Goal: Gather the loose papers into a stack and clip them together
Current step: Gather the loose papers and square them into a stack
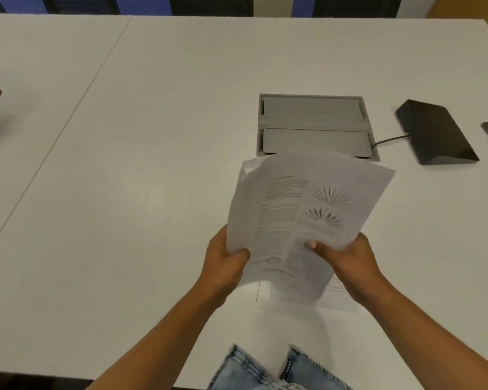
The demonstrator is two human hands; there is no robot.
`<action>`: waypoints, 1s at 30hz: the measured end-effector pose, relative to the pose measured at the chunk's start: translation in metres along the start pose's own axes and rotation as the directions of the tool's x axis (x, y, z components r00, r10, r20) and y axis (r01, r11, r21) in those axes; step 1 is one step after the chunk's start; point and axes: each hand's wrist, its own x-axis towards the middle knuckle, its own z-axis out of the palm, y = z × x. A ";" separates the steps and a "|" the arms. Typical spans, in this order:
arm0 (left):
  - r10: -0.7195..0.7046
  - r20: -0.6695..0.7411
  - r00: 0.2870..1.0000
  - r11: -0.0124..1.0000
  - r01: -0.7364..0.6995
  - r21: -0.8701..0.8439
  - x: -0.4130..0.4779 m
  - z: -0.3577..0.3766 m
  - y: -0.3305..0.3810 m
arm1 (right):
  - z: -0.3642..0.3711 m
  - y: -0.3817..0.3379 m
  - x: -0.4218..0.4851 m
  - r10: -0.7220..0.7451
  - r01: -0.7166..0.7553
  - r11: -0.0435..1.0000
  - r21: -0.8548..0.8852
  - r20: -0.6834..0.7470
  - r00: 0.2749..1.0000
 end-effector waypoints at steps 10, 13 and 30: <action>0.323 -0.085 0.943 0.946 -0.323 0.015 0.008 0.016 0.009 | -0.010 -0.020 0.007 -0.152 0.152 0.988 0.001 -0.056 0.987; 0.336 -0.067 0.940 0.942 -0.333 0.047 0.015 0.018 0.012 | -0.010 -0.017 0.006 -0.162 0.162 0.987 -0.012 0.023 0.987; 0.457 -0.121 0.881 0.839 -0.472 -0.269 0.030 0.006 0.056 | -0.025 -0.030 0.018 -0.247 0.245 0.968 -0.054 -0.021 0.969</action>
